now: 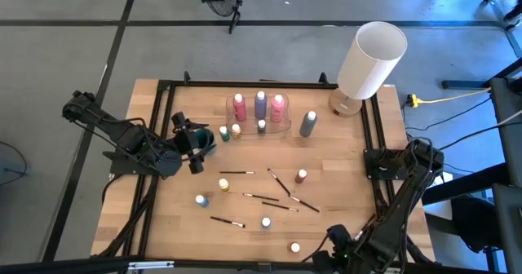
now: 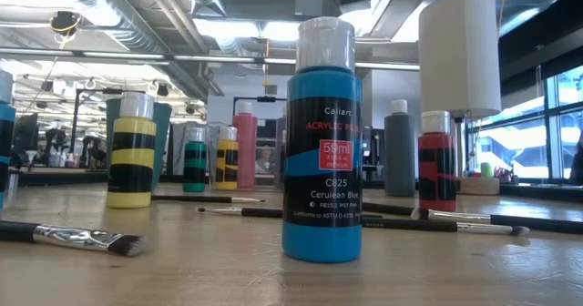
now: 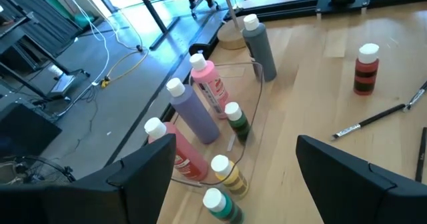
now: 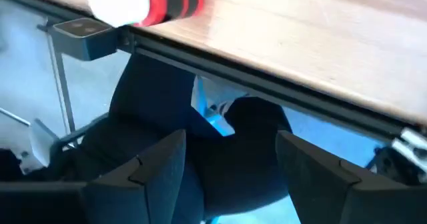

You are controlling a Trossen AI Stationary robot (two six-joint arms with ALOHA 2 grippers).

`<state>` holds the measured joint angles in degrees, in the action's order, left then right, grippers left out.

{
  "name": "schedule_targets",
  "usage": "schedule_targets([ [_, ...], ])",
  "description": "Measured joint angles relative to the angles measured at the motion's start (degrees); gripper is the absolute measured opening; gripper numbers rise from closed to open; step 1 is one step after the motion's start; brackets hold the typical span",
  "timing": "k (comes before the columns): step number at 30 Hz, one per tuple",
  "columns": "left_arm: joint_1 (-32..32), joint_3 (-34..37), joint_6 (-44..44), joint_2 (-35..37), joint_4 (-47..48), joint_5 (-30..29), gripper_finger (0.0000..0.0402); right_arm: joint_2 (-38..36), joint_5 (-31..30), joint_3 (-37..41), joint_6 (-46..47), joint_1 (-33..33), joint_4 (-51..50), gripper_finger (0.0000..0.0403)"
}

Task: Pick & Place Paint Supplies
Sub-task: Put the black paint brush into the green cup

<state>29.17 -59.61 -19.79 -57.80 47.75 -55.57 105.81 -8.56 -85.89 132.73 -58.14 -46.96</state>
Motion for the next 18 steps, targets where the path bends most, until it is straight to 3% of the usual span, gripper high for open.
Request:
schedule_targets([
  [8,0.0,0.0,0.0,0.0,0.0,0.0,0.0306,2.0,12.8,0.0,10.3,0.6,-7.5,0.0236],
  [18,0.0,0.0,0.0,0.0,0.0,2.7,0.0306,3.1,9.8,0.0,10.6,-0.5,-13.0,0.0236],
])
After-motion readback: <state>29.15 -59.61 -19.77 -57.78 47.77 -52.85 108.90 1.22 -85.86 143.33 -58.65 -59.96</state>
